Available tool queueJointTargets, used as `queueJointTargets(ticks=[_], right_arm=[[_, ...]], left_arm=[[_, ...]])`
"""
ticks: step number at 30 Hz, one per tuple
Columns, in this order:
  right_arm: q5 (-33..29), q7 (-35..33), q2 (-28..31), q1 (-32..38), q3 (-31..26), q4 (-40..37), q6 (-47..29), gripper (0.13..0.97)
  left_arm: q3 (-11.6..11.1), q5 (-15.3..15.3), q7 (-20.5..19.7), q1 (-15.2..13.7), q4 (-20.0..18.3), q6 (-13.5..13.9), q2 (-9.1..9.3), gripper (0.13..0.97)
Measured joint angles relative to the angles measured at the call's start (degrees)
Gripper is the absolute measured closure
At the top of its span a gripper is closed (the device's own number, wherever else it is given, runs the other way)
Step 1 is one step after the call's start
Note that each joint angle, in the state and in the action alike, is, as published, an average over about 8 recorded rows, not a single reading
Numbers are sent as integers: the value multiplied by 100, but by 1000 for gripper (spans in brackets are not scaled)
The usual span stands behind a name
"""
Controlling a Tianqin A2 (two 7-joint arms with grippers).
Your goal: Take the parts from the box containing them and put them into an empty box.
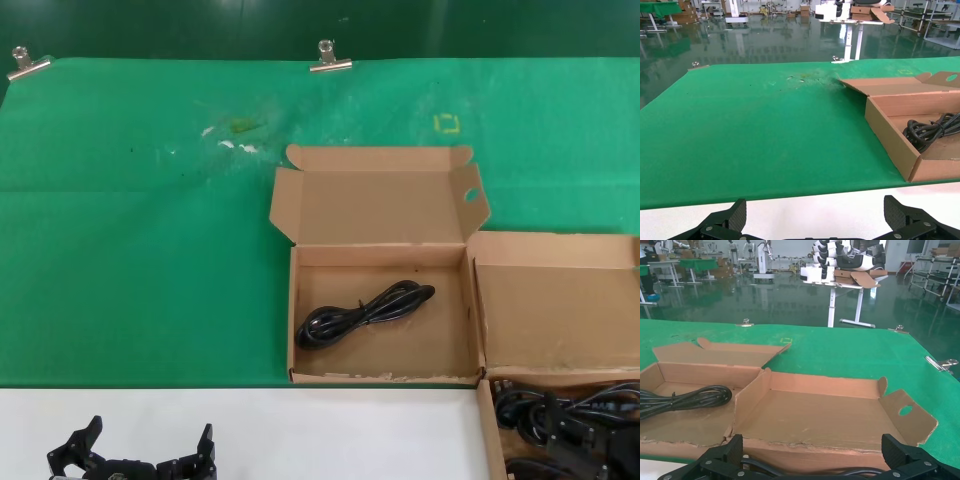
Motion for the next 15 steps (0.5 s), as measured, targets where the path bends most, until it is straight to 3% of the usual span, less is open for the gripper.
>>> queueJointTargets(ticks=[15], right_arm=[[0,0,0,0,0,0,0,129]], left_arm=[[0,0,0,0,0,0,0,132]])
